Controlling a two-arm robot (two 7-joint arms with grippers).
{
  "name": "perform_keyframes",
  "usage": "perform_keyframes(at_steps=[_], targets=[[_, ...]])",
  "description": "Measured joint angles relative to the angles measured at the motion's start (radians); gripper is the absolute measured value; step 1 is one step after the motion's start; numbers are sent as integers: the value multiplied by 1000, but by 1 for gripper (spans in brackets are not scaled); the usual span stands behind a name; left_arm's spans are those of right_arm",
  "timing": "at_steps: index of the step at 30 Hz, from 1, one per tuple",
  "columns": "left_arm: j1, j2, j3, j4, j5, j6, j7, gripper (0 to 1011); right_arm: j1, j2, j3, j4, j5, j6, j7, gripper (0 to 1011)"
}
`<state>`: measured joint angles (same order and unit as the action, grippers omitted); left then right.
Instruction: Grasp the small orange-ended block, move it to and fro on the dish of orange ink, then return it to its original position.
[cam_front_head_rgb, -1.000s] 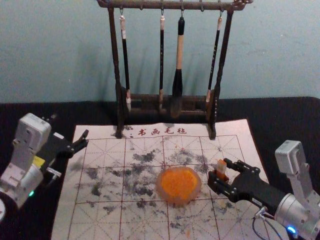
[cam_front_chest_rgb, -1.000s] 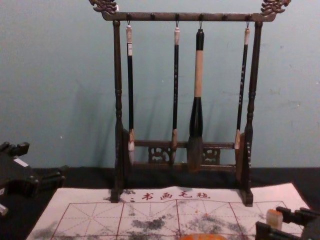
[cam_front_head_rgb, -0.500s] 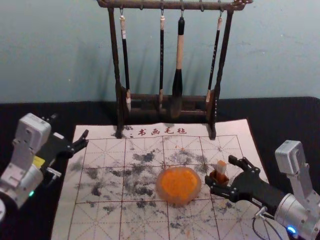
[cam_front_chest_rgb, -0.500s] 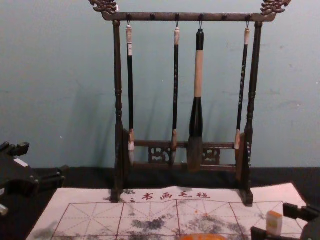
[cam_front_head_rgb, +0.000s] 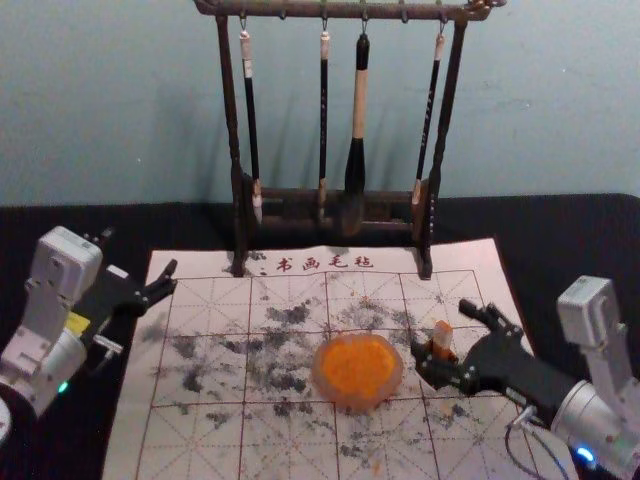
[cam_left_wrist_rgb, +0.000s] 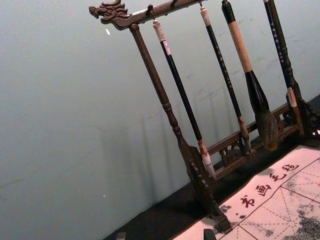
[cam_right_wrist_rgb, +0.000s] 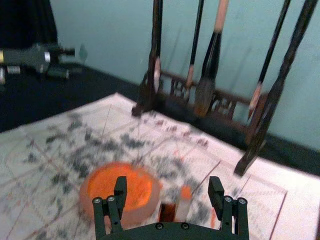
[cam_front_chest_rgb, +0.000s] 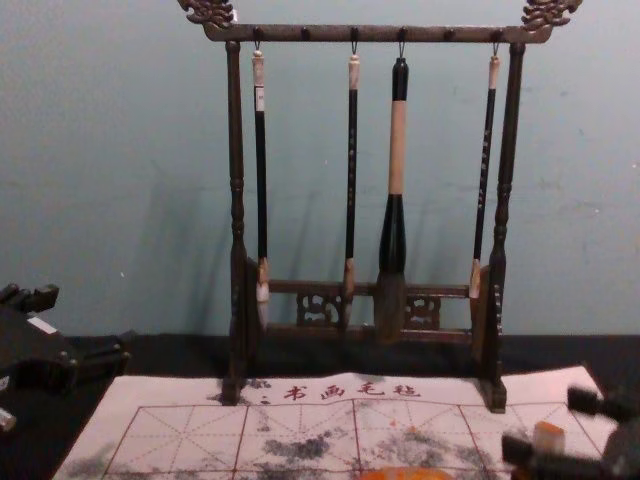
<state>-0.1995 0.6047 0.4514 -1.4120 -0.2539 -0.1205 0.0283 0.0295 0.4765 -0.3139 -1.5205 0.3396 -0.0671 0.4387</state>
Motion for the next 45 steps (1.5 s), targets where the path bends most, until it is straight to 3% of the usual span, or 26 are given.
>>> perform_keyframes(at_steps=[3, 8, 17, 21, 26, 32, 40, 45], targets=[[0, 0, 0, 0, 0, 0, 0, 1001, -10, -4, 18, -24, 1, -21, -12, 1002], [0, 0, 0, 0, 0, 0, 0, 1001, -41, -21, 77, -85, -11, -88, -72, 1002], [0, 0, 0, 0, 0, 0, 0, 1001, -100, -58, 147, -114, -153, -156, -235, 1002], [0, 0, 0, 0, 0, 0, 0, 1001, -127, -73, 161, -91, -243, -163, -308, 1002], [0, 0, 0, 0, 0, 0, 0, 1001, -144, -91, 163, -63, -299, -151, -347, 1002], [0, 0, 0, 0, 0, 0, 0, 1001, -149, -120, 166, -29, -323, -110, -357, 1002], [0, 0, 0, 0, 0, 0, 0, 1001, -140, -162, 190, 7, -310, -51, -354, 1002], [0, 0, 0, 0, 0, 0, 0, 1001, -140, -161, 190, 8, -308, -50, -354, 1002]])
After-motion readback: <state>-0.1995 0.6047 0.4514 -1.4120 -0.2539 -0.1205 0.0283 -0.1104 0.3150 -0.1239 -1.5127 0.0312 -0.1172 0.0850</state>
